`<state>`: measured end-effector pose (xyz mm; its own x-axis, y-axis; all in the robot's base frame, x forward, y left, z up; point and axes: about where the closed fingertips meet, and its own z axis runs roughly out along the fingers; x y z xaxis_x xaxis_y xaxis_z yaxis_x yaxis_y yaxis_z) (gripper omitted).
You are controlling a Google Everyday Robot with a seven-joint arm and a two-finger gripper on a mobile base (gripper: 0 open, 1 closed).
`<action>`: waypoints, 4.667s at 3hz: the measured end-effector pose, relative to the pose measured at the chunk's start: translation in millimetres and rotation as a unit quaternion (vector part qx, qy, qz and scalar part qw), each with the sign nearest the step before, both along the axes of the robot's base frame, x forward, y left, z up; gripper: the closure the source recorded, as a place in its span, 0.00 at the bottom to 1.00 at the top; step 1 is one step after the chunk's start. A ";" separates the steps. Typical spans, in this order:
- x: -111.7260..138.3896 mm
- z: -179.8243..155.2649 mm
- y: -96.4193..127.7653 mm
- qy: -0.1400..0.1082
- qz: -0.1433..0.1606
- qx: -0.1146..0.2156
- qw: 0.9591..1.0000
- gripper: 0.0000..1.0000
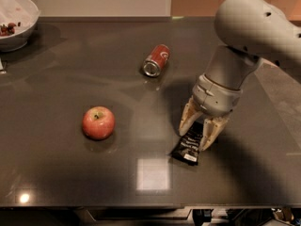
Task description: Move rxbar chocolate near coke can
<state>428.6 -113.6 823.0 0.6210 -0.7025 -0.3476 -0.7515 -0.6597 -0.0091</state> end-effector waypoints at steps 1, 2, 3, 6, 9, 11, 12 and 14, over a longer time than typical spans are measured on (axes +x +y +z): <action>6.8 3.1 -2.0 0.002 -0.021 0.000 1.000 0.87; 26.0 6.7 -3.3 -0.006 -0.075 -0.003 0.997 1.00; 59.1 12.8 -2.3 -0.015 -0.146 0.002 0.989 1.00; 172.8 31.5 25.1 -0.046 -0.269 0.030 0.962 1.00; 235.4 28.7 31.0 -0.085 -0.318 0.025 0.944 0.82; 236.2 23.9 34.0 -0.082 -0.316 0.025 0.945 0.36; 236.9 21.2 35.6 -0.081 -0.315 0.025 0.945 0.12; 237.5 19.0 36.9 -0.080 -0.315 0.025 0.945 0.00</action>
Offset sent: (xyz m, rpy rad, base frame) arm 0.0443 -0.0101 0.0114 -0.0309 0.0023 -0.3057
